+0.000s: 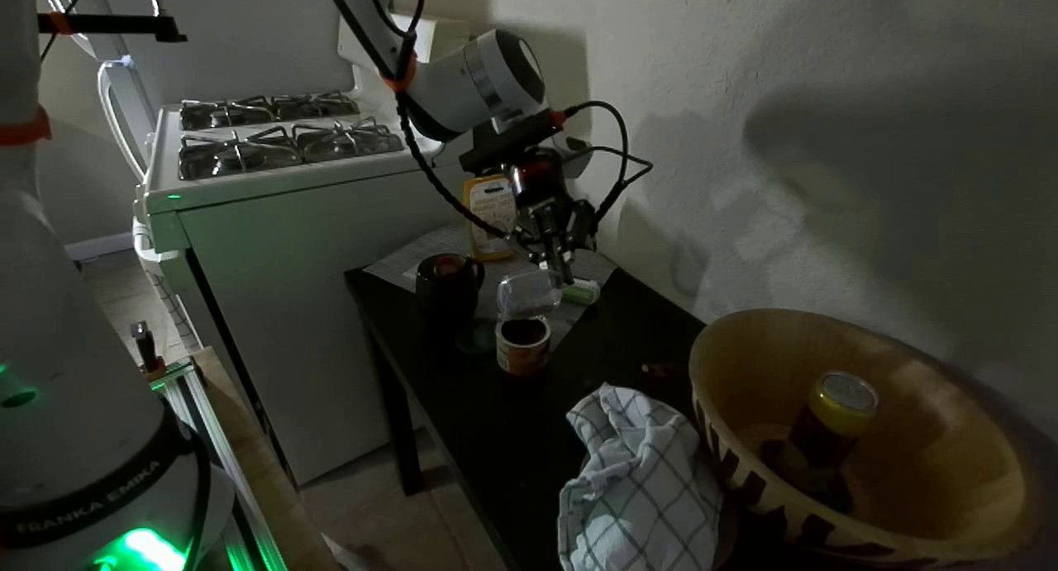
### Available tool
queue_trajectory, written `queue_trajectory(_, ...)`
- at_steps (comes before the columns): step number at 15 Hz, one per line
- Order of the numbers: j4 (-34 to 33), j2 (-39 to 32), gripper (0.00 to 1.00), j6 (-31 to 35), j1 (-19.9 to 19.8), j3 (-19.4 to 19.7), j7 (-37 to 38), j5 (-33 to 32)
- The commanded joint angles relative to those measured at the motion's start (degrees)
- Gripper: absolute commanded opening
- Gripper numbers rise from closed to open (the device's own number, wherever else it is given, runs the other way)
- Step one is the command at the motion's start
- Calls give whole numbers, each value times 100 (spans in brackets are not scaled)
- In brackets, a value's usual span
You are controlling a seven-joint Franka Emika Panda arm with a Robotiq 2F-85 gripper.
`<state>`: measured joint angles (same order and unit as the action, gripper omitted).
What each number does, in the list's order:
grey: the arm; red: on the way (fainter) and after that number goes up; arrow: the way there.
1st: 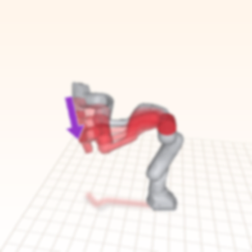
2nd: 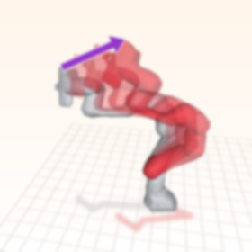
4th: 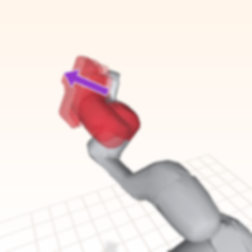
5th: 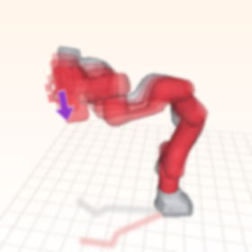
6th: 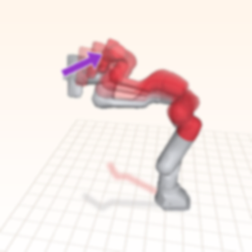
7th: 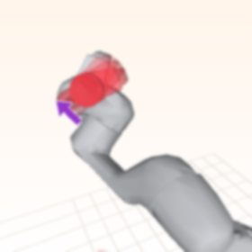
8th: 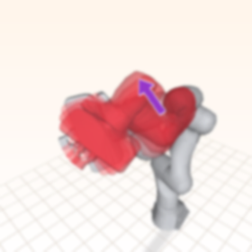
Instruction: Pour the contents of the small lunchbox into the orange can
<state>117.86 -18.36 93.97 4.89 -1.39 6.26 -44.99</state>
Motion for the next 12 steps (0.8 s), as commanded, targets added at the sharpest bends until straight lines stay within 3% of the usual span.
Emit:
queue_trajectory(1,-195,-244,3,-277,103,-44,191,-167)
queue_trajectory(12,-488,-550,3,-670,360,-86,790,-382)
